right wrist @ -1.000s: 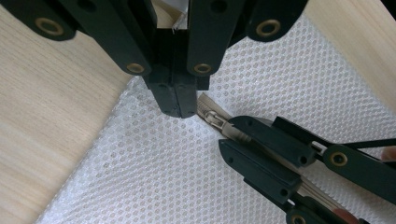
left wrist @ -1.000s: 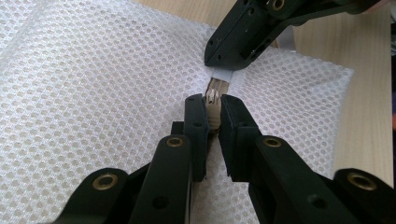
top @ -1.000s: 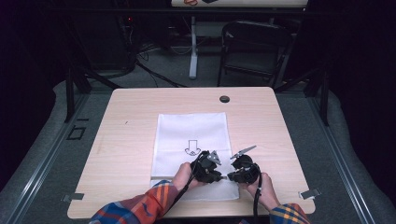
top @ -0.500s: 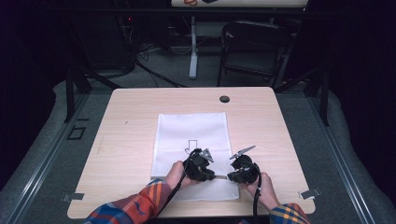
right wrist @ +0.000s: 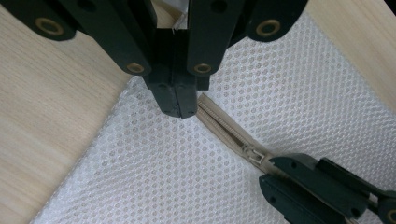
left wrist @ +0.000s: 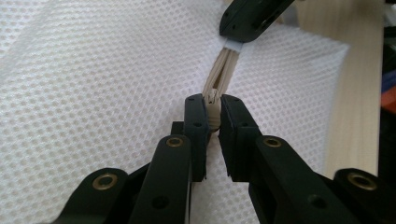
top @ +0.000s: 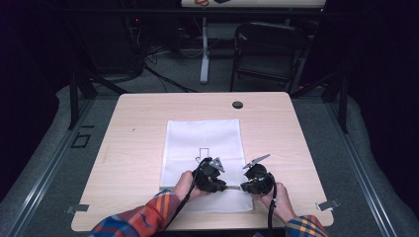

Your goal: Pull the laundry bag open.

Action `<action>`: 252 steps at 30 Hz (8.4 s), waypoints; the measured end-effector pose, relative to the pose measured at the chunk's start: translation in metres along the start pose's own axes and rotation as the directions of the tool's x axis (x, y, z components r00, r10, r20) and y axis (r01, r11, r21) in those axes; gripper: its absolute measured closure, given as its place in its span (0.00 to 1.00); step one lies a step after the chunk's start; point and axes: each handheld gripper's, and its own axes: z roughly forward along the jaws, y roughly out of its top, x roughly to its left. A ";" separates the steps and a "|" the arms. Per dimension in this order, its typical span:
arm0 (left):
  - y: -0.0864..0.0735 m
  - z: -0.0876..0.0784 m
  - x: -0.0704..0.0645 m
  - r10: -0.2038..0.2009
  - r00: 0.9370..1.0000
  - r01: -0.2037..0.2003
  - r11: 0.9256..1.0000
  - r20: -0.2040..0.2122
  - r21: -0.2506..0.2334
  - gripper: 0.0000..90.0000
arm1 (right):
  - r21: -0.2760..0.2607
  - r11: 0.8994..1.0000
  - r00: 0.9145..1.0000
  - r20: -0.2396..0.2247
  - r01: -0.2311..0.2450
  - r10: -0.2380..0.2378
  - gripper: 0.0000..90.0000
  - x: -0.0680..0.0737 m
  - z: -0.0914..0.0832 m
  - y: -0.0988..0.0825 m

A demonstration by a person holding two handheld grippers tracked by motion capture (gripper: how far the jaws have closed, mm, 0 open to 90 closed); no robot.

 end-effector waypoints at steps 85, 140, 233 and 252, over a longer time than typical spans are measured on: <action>-0.012 -0.005 0.004 0.013 1.000 -0.013 0.999 0.011 0.029 0.91 | -0.007 0.992 0.992 -0.001 0.122 -0.122 1.00 0.012 0.006 0.005; -0.053 -0.045 0.021 -0.038 0.999 0.040 0.997 -0.021 0.069 0.91 | 0.010 0.996 0.996 -0.001 0.090 -0.090 1.00 0.009 0.003 0.003; -0.109 -0.101 0.042 -0.237 0.960 0.249 0.966 -0.150 0.071 0.97 | 0.019 0.995 0.996 0.002 0.094 -0.094 1.00 0.008 0.003 0.003; -0.131 -0.119 0.044 -0.310 0.931 0.327 0.943 -0.192 0.062 0.97 | 0.022 0.994 0.994 -0.009 0.105 -0.105 1.00 0.007 0.003 0.004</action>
